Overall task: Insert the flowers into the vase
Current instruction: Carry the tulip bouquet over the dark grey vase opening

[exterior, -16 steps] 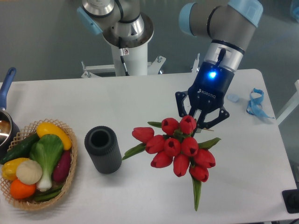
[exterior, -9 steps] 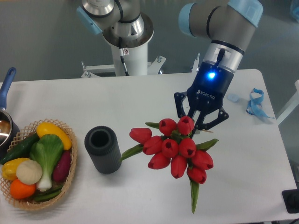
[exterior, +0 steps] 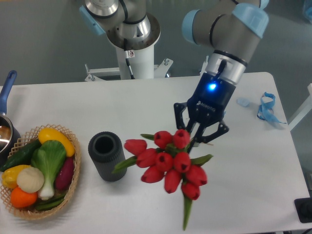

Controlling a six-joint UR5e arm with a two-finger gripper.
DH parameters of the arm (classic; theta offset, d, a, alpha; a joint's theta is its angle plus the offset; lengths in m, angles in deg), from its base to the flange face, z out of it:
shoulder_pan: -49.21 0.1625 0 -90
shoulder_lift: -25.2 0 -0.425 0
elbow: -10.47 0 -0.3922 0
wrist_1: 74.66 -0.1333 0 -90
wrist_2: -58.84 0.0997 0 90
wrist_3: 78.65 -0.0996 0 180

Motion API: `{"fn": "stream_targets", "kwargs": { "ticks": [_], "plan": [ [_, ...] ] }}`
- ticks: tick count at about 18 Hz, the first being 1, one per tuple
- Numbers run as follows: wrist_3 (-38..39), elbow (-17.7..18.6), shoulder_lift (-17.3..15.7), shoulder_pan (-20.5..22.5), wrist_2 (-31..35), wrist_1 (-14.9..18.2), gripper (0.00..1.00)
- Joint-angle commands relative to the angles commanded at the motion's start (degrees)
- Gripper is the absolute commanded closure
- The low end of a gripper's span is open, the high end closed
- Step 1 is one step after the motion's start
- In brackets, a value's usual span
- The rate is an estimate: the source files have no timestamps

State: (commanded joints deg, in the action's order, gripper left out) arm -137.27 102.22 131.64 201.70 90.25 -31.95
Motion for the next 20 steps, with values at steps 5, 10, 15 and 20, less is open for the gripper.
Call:
{"fn": "stream_targets", "kwargs": {
  "ticks": [5, 10, 15, 20],
  "plan": [
    [-2.1, 4.9, -0.2, -0.2, -15.9, -0.1, 0.86],
    [-4.7, 10.5, -1.7, -3.2, -24.5, -0.1, 0.86],
    [-8.2, 15.5, -3.2, -5.5, -26.6, -0.1, 0.86],
    [-8.4, 15.5, -3.5, -5.4, -28.0, -0.1, 0.86]
  ]
}}
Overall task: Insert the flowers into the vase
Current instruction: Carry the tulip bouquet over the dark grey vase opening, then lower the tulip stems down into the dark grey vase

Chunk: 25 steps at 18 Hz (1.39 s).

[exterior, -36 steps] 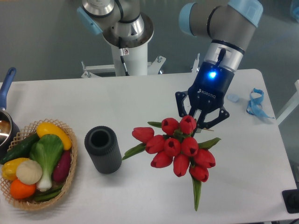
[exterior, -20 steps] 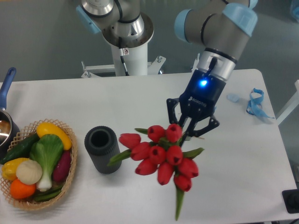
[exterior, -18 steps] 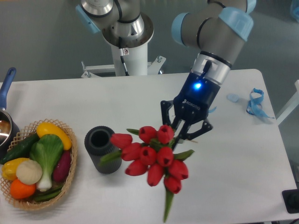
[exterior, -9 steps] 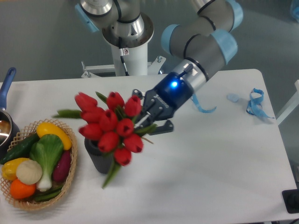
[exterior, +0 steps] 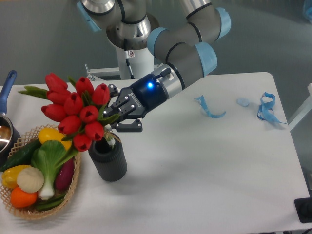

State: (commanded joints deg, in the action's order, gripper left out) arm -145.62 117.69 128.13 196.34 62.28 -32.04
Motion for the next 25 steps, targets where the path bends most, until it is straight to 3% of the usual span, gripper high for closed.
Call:
{"fn": "stream_targets", "kwargs": {
  "ticks": [10, 19, 25],
  "plan": [
    [-1.1, 1.9, 0.6, -0.9, -0.3, 0.0, 0.86],
    [-7.9, 4.0, 5.8, -0.9, 0.2, 0.1, 0.86],
    [-8.3, 5.3, 5.8, -0.7, 0.4, 0.0, 0.86]
  ]
}}
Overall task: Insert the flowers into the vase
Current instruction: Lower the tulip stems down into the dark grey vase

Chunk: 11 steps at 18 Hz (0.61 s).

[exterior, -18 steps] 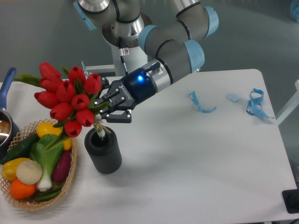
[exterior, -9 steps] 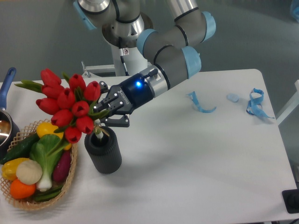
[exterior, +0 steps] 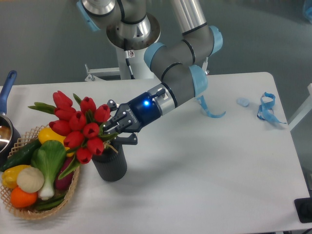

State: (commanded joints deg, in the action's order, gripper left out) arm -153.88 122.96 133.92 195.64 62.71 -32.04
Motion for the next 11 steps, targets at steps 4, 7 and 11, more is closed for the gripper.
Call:
{"fn": "stream_targets", "kwargs": {
  "ticks": [4, 7, 11],
  "plan": [
    [-0.4, 1.5, 0.1, -0.1, 0.1, 0.1, 0.85],
    [-0.4, 2.6, 0.1, -0.1, 0.1, 0.0, 0.85],
    [-0.4, 2.9, 0.4, 0.0, 1.6, 0.1, 0.85]
  ]
}}
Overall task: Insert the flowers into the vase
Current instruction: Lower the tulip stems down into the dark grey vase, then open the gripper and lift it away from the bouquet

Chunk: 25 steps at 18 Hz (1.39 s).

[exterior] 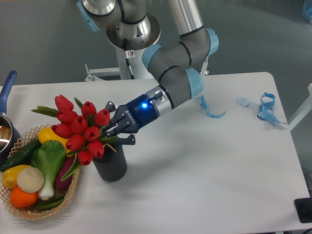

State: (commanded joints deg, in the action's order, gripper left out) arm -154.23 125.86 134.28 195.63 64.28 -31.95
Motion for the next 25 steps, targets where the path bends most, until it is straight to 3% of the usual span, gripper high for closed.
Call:
{"fn": "stream_targets", "kwargs": {
  "ticks": [8, 13, 19, 22, 25],
  "plan": [
    [-2.0, 0.6, 1.2, -0.2, 1.7, -0.1, 0.85],
    [-3.3, 0.6, 1.9, -0.1, 1.9, 0.0, 0.76],
    [-3.4, 0.4, 1.5, 0.2, 2.5, -0.2, 0.33],
    [-3.5, 0.4, 1.1, 0.4, 4.8, -0.2, 0.03],
    [-4.1, -0.3, 0.7, 0.7, 6.5, -0.3, 0.00]
  ]
}}
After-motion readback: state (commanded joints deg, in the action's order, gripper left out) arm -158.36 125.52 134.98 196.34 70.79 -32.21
